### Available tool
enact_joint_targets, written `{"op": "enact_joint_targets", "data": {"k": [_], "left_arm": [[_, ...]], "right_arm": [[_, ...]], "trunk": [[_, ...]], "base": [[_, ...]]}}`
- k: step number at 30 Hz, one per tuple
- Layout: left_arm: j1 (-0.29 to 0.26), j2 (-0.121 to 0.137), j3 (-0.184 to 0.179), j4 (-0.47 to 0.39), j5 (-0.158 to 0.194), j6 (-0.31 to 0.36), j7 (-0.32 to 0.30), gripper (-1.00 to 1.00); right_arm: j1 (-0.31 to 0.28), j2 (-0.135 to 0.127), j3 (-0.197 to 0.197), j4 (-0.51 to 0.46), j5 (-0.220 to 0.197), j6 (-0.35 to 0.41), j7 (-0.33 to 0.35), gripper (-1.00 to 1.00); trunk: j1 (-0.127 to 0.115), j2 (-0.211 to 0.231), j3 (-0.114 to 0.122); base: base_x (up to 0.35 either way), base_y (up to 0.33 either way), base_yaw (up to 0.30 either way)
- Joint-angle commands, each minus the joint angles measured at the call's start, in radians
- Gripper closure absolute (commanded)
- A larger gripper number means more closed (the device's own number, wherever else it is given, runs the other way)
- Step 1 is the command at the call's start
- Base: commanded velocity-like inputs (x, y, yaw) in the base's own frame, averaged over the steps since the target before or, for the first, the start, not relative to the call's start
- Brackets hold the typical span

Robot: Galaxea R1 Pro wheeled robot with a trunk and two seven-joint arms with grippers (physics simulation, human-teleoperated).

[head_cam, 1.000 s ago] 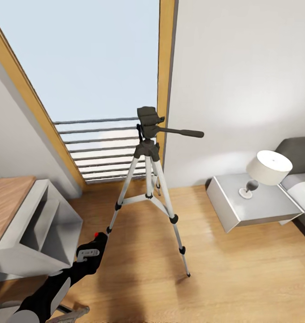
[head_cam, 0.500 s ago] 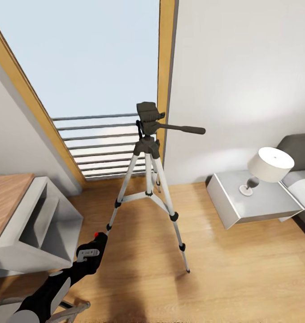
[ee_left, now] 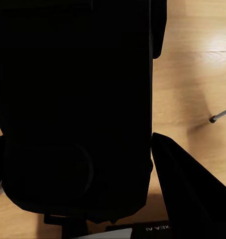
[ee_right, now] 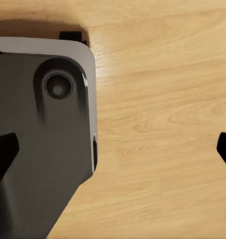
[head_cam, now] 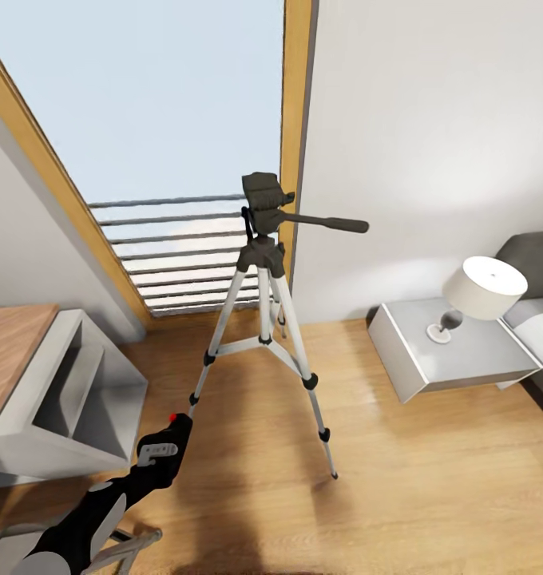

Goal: Attach the digital camera to the camera tripod in the bedroom.

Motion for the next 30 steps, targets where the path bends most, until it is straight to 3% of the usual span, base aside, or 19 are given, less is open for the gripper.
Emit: {"op": "enact_joint_targets", "data": {"k": [1, 9, 14, 19, 30], "left_arm": [[0.0, 0.001, -0.007, -0.002, 0.008, 0.007, -0.001, 1.0], [0.0, 0.001, -0.027, -0.002, 0.004, 0.008, -0.009, 1.0], [0.0, 0.002, -0.032, -0.002, 0.004, 0.008, -0.032, 1.0], [0.0, 0.002, -0.034, -0.002, 0.004, 0.007, -0.095, 1.0], [0.0, 0.002, -0.035, -0.002, 0.004, 0.007, -0.119, 1.0]], "right_arm": [[-0.001, 0.0, -0.002, 0.003, 0.002, -0.006, -0.002, -1.0], [-0.001, 0.0, -0.002, 0.003, 0.002, -0.006, -0.002, -1.0], [-0.001, 0.0, -0.002, 0.003, 0.002, -0.006, -0.002, -1.0], [-0.001, 0.0, -0.002, 0.003, 0.002, -0.006, -0.003, -1.0], [-0.001, 0.0, -0.002, 0.003, 0.002, -0.006, -0.002, -1.0]], "trunk": [[0.0, -0.002, -0.003], [0.0, -0.002, -0.016], [0.0, -0.002, -0.024], [0.0, -0.002, -0.032], [0.0, -0.002, -0.05]], "base": [[0.0, 0.0, 0.0], [0.0, 0.0, 0.0], [0.0, 0.0, 0.0], [0.0, 0.0, 0.0], [0.0, 0.0, 0.0]]}}
